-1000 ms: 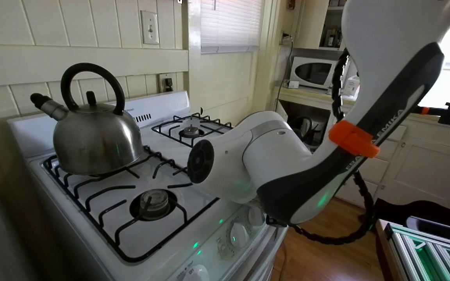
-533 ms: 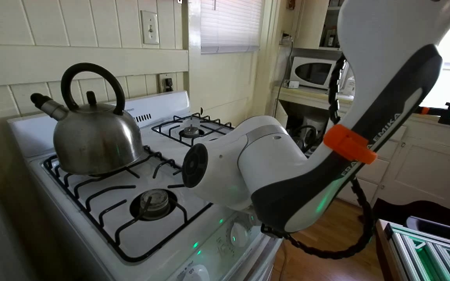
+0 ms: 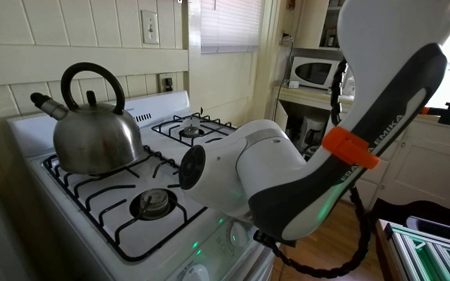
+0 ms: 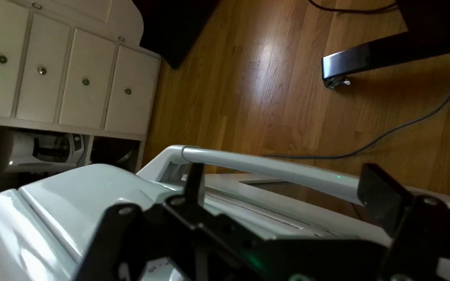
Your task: Turn the first right switch to the left
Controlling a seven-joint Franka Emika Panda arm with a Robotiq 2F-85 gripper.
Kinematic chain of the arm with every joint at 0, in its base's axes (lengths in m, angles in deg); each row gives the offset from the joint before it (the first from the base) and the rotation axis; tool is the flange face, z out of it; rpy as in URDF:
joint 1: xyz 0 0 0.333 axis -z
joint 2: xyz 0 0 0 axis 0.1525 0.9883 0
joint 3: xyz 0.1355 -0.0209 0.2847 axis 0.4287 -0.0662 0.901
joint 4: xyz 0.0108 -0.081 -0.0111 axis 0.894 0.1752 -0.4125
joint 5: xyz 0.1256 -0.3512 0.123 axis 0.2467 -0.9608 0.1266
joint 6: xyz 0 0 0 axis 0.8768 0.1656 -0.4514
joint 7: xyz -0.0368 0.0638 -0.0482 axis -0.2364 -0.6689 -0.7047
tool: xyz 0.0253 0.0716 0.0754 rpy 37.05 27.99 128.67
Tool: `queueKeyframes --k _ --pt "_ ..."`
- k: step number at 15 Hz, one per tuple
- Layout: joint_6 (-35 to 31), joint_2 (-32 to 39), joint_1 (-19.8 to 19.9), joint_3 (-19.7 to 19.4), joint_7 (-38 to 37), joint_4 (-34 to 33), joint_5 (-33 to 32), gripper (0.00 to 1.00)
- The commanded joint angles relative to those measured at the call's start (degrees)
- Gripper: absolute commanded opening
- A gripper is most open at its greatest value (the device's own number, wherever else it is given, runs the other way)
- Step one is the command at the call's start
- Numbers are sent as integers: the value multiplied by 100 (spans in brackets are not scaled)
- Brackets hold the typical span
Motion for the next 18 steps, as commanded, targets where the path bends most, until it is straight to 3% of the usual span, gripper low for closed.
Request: queueKeyframes --k 1,6,11,18 --pt "-365 -816 277 -393 -212 523 -20 100" --pt "-316 -1640 750 -874 -187 740 -59 100" --pt "-241 -2464 1496 -1329 671 558 -77 100" --pt "-266 -3047 1996 -1516 1615 514 572 100"
